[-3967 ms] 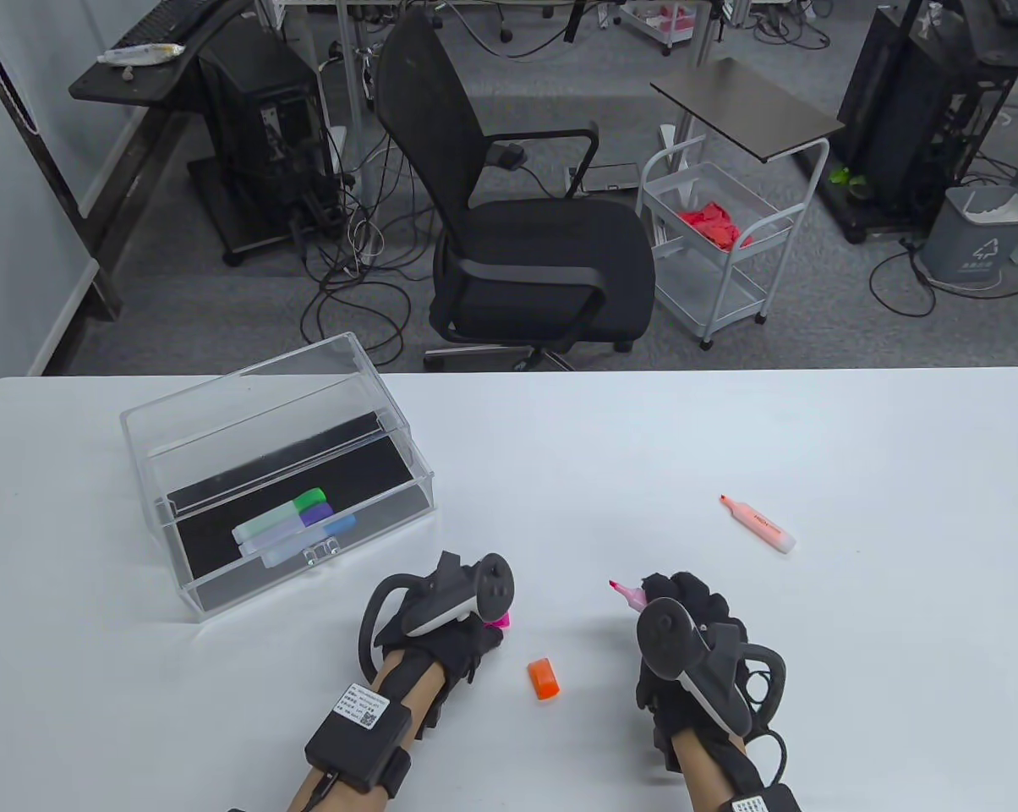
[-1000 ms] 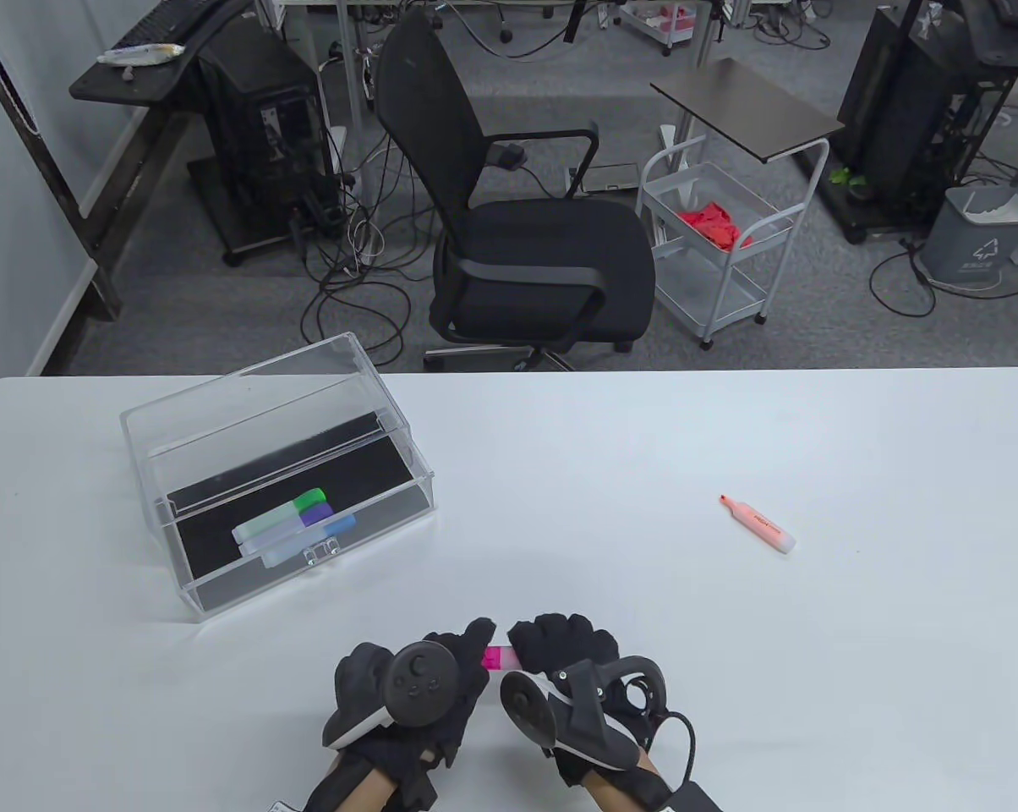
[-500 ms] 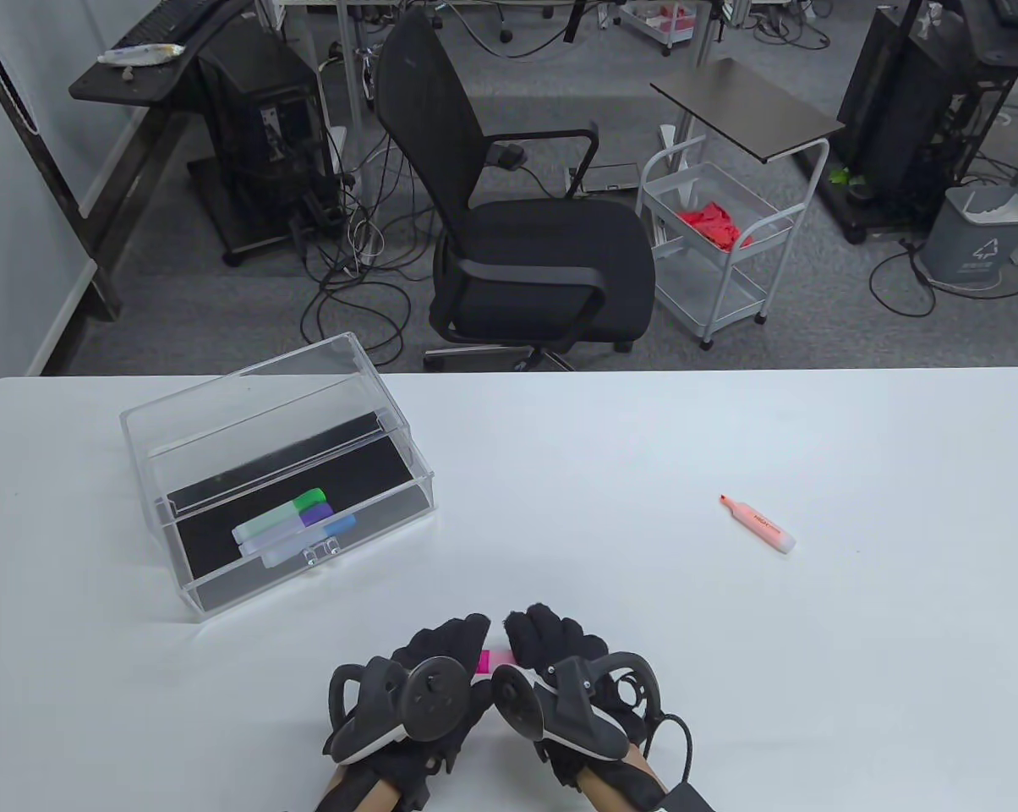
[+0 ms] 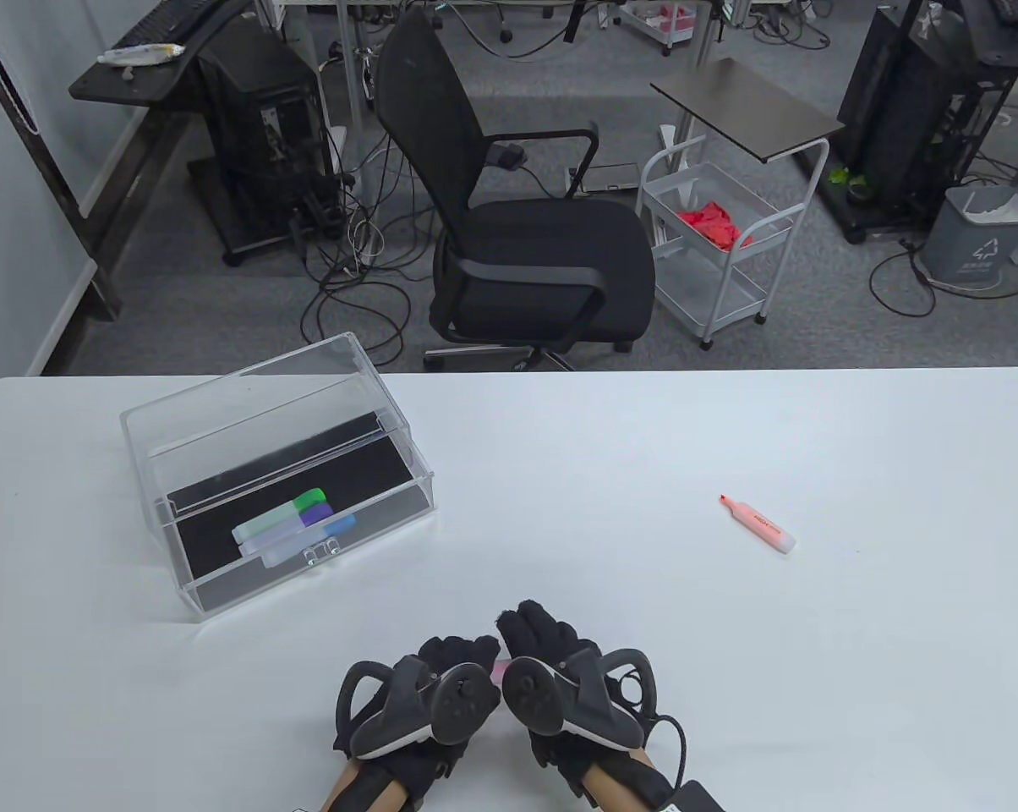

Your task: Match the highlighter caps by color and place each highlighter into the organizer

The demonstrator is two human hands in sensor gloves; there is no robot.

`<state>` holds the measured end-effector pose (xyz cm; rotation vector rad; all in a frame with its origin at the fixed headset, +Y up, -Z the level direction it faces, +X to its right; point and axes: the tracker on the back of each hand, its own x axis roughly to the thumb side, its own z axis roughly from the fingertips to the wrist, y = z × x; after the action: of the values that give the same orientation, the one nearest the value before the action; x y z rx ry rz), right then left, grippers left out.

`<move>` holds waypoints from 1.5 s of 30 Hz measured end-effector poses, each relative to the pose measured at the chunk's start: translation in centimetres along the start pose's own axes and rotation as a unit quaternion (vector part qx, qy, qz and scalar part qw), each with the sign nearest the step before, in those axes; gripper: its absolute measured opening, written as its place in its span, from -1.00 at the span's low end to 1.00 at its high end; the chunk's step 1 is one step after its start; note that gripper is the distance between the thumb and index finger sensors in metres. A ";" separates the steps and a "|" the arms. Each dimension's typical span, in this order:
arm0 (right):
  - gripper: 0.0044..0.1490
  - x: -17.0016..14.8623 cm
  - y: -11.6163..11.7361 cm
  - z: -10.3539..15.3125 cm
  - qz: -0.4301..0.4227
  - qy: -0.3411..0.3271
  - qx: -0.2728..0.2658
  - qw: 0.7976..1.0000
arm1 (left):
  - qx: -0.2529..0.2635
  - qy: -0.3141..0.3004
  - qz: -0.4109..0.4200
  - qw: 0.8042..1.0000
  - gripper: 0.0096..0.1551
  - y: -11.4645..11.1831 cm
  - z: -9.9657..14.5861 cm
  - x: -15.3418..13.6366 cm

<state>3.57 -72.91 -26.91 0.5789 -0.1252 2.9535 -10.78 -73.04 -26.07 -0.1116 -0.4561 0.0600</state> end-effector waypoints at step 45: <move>-0.04 -7.8 -0.6 1.5 -0.003 0.160 0.032 0.987 | -0.015 0.306 -0.045 0.951 -0.20 6.8 -6.1 -23.0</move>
<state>11.37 -73.31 -28.42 0.1048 0.0027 3.0044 -28.89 -68.79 -42.39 -0.1330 0.1598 -0.0723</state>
